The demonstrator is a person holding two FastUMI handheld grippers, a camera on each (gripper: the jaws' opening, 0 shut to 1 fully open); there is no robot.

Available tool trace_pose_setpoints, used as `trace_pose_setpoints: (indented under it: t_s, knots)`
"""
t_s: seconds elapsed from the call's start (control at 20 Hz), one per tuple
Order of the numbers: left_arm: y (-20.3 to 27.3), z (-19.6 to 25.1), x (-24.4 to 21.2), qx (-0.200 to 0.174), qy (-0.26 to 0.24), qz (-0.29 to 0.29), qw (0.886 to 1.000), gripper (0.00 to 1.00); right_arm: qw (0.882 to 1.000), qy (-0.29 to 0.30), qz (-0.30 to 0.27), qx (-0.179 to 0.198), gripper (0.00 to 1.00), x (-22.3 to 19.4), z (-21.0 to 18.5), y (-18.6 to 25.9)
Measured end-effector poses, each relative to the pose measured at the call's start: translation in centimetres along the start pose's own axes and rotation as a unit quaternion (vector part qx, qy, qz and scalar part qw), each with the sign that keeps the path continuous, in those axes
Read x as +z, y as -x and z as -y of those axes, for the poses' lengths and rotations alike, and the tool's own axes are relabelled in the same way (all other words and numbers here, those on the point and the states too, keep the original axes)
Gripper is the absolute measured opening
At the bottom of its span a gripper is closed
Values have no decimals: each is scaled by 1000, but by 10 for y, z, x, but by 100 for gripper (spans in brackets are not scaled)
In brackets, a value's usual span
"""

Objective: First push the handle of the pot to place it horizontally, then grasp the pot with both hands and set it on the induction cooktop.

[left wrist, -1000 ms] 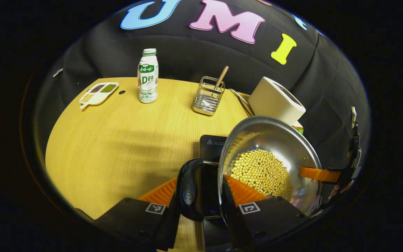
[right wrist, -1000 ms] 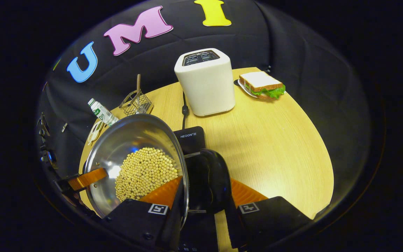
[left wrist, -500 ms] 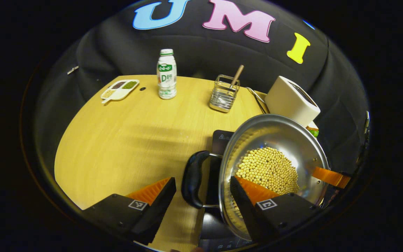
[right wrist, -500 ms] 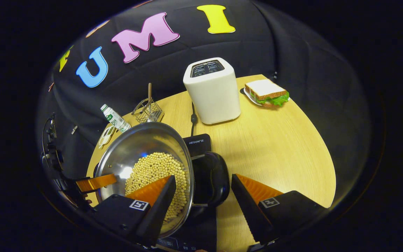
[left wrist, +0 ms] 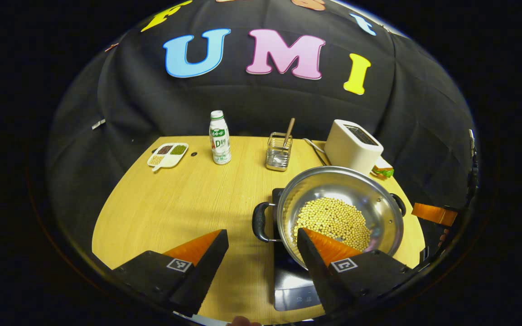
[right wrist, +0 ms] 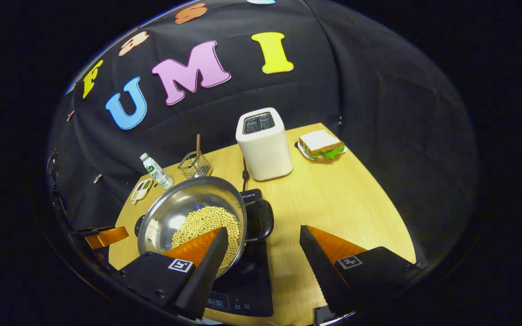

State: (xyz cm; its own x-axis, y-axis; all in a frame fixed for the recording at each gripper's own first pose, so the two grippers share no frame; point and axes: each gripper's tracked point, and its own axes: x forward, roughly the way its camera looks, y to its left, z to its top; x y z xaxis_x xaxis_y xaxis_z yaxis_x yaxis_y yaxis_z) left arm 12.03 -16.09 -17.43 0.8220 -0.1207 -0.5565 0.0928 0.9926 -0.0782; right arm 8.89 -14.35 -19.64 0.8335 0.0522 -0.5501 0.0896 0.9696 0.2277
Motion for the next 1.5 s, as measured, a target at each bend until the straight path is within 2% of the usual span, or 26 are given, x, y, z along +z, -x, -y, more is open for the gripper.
trace_pose_setpoints:
  t_s: [0.15,0.25,0.45,0.6,0.7,0.85,0.95,1.05,1.2,1.3,1.35,1.5]
  knots:
    - [30,1,16,-11,-15,41,999,95,998,-6,43,-37,99,15,2,30]
    - [53,-4,31,-5,-21,79,997,95,996,-12,80,-39,99,30,-8,54]
    - [107,-20,54,20,-25,161,986,95,986,40,158,-47,99,62,-25,97]
    - [156,-45,71,70,-29,239,968,95,970,58,234,-32,98,99,-52,135]
    - [180,-41,70,76,-38,274,958,95,958,57,279,-18,98,116,-71,160]
    - [206,-36,63,73,-27,290,954,95,943,52,329,11,98,128,-97,194]
    - [221,-33,56,71,-9,299,951,95,940,51,337,19,98,122,-101,207]
    - [234,-29,45,68,0,307,949,95,943,49,330,17,98,106,-98,218]
    - [247,-21,27,63,13,320,945,95,945,63,320,-1,98,78,-80,227]
    - [252,-17,12,59,29,306,950,95,949,77,307,-6,100,60,-75,230]
    - [256,-20,8,64,30,304,950,95,949,86,302,-7,98,54,-74,232]
    - [266,-25,5,75,22,306,949,95,947,93,308,-1,98,58,-81,240]
